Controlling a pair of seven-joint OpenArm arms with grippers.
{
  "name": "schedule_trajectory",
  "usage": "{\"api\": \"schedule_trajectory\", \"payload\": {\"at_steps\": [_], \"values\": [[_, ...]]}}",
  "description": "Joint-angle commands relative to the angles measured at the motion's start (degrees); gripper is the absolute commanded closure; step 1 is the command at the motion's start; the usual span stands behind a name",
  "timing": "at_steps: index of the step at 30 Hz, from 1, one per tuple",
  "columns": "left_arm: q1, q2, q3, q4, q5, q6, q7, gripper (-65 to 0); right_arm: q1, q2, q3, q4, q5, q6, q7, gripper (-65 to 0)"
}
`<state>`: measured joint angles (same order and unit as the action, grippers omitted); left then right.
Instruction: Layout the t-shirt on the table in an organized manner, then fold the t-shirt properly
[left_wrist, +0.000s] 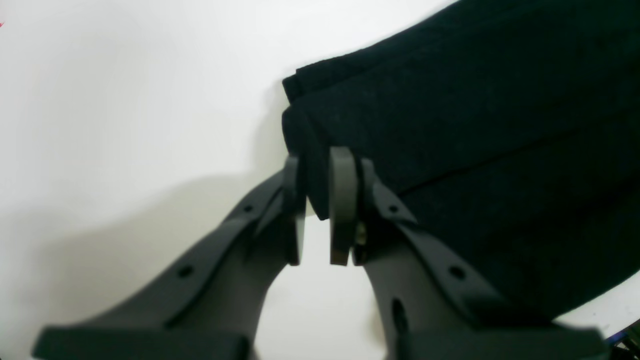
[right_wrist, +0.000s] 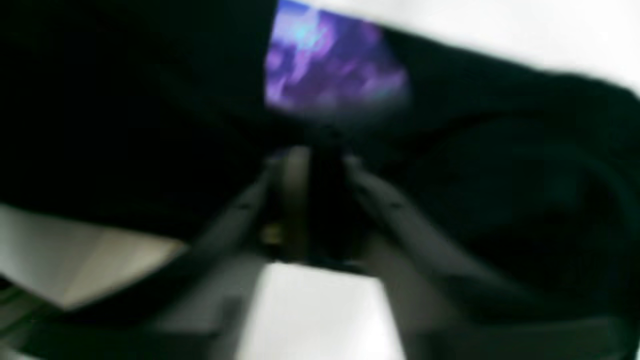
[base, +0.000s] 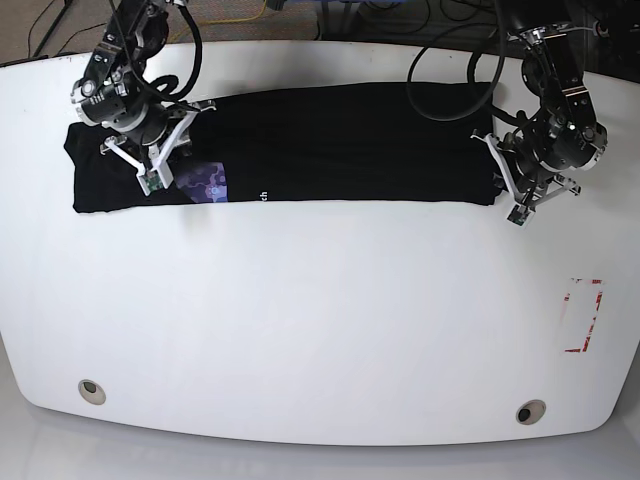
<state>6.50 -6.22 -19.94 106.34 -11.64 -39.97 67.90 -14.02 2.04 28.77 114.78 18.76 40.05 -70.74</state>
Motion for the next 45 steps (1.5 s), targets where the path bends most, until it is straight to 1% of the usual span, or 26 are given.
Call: {"api": "schedule_trajectory", "payload": {"at_steps": [1, 3, 4, 5, 7, 10, 14, 16, 20, 26, 30, 35, 41, 45], "values": [[-0.7, -0.3, -0.1, 1.0, -0.5, 0.0, -0.8, -6.9, 0.1, 0.4, 2.0, 1.1, 0.8, -0.1, 1.1, -31.2], [-0.7, -0.3, -0.1, 1.0, -0.5, 0.0, -0.8, -6.9, 0.1, 0.4, 3.5, 1.2, 1.2, -0.1, 1.1, -40.0], [-0.7, -0.3, -0.1, 1.0, -0.5, 0.0, -0.8, -6.9, 0.1, 0.4, 4.3, 1.2, 1.7, -0.1, 1.1, -43.1], [-0.6, -0.3, -0.1, 1.0, -0.5, 0.0, -0.8, -6.9, 0.1, 0.4, 5.1, 1.2, 2.2, -0.1, 1.1, -45.7], [-0.6, -0.3, -0.1, 1.0, -0.5, 0.0, -0.8, -6.9, 0.1, 0.6, 7.2, 1.2, 3.8, -0.1, 1.1, -47.7], [-0.6, -0.3, -0.1, 1.0, -0.5, 0.0, -0.8, -6.9, 0.1, 1.5, 11.2, 1.2, 6.6, -0.1, 1.1, -46.6], [-0.5, -0.3, -0.1, 1.0, -0.5, 0.0, -0.8, -6.9, 0.1, 4.6, 15.3, 1.1, 9.5, -0.1, 1.1, -45.0], [0.1, -0.3, -0.1, 1.0, -0.5, 0.0, -0.8, -6.9, 0.1, 5.7, 17.1, 1.0, 10.1, -0.1, 0.9, -44.2], [0.5, -0.3, -0.1, 1.0, -0.6, 0.0, -0.8, -6.9, 0.1, 7.0, 19.8, 1.0, 9.9, -0.1, 0.7, -41.7], [0.8, -0.3, -0.1, 1.0, -0.6, 0.0, -0.8, -6.9, 0.0, 7.9, 22.6, 1.0, 10.0, -0.1, 0.7, -37.3], [0.8, -0.3, -0.1, 1.0, -0.6, 0.0, -0.8, -6.9, 0.0, 7.8, 22.1, 1.0, 10.4, -0.1, 0.7, -37.3], [0.8, -0.3, -0.1, 1.0, -0.6, 0.0, -0.8, -6.9, -0.3, 7.5, 19.0, 0.9, 10.4, -0.1, 0.7, -37.1], [1.7, -0.3, -0.1, 1.0, -0.6, 0.0, -0.8, -6.9, -1.0, 4.4, 15.8, 0.8, 9.9, -0.1, 1.0, -37.1], [2.2, -0.3, -0.1, 1.0, -0.6, 0.0, -0.8, -6.9, -1.1, 4.1, 14.0, -0.1, 9.9, -0.1, 1.1, -37.1]]}}
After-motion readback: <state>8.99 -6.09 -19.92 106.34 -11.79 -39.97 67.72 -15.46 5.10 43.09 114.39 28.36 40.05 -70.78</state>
